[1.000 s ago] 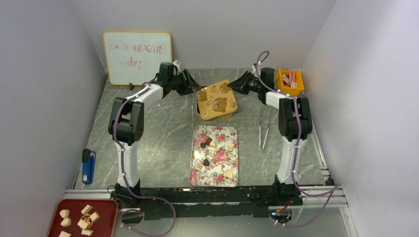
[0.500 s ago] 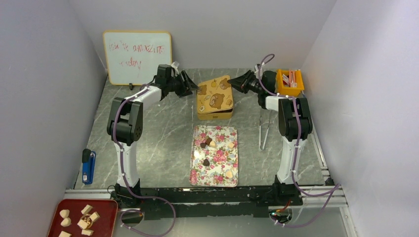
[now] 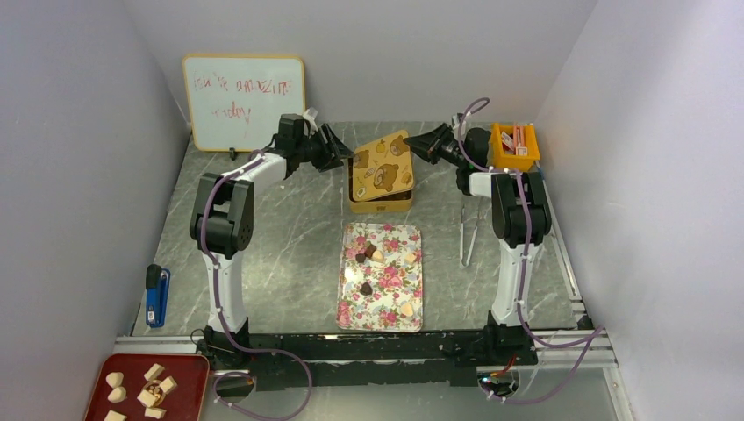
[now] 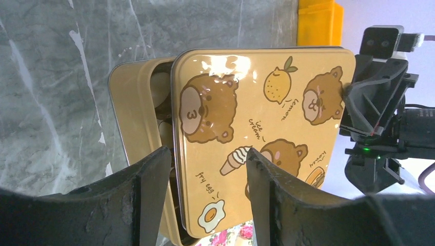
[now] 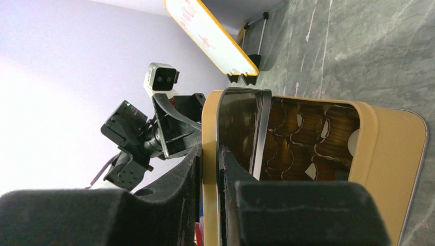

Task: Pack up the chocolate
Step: Pick up the box lid from the packing box.

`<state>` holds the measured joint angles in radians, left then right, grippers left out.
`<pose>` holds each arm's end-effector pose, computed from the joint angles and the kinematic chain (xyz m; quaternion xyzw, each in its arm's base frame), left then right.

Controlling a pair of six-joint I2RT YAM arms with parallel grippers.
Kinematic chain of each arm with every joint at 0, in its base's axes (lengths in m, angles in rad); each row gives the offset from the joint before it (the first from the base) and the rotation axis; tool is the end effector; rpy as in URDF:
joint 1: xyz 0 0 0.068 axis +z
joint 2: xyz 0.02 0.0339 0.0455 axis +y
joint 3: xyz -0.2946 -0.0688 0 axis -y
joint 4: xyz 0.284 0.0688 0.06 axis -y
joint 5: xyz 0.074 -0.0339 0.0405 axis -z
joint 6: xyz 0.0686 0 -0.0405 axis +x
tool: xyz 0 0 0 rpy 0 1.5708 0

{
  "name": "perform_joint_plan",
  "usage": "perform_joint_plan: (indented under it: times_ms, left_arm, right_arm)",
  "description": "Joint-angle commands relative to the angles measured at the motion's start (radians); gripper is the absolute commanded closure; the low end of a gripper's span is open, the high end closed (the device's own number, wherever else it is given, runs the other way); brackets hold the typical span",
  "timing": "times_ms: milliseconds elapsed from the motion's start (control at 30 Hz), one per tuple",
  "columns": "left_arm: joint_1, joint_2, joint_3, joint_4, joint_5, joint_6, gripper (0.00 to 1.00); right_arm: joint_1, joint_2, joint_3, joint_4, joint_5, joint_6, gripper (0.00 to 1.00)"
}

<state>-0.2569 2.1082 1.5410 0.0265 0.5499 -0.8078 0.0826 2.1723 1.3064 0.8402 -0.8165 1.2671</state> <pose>0.5288 -0.1760 0.1964 -0.0991 0.8424 -0.4442 0.2885 0.5314 0.0942 0.1758 0.1370 0.7000 0.6222 0.3226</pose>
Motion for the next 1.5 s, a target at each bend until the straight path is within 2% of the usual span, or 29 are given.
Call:
perform_joint_plan:
  times_ms: [0, 233, 567, 1000, 1467]
  left_arm:
    - [0.004, -0.054, -0.002, 0.058, 0.021, -0.015, 0.39]
    - [0.004, -0.058, -0.015, 0.103, 0.03, -0.044, 0.39]
    - [0.005, -0.081, -0.072, 0.163, 0.018, -0.077, 0.39]
    - [0.007, -0.109, -0.161, 0.287, 0.0, -0.149, 0.39]
    - [0.008, -0.103, -0.156, 0.283, -0.005, -0.139, 0.39]
  right_arm:
    - [0.013, 0.018, 0.037, 0.141, -0.016, 0.077, 1.0]
    - [0.012, 0.06, 0.034, 0.354, -0.017, 0.266, 1.0]
    - [0.013, 0.084, 0.05, 0.526, 0.0, 0.436, 1.0]
    - [0.029, 0.105, 0.049, 0.572, 0.013, 0.486, 1.0]
    - [0.06, 0.19, 0.105, 0.586, 0.022, 0.503, 1.0]
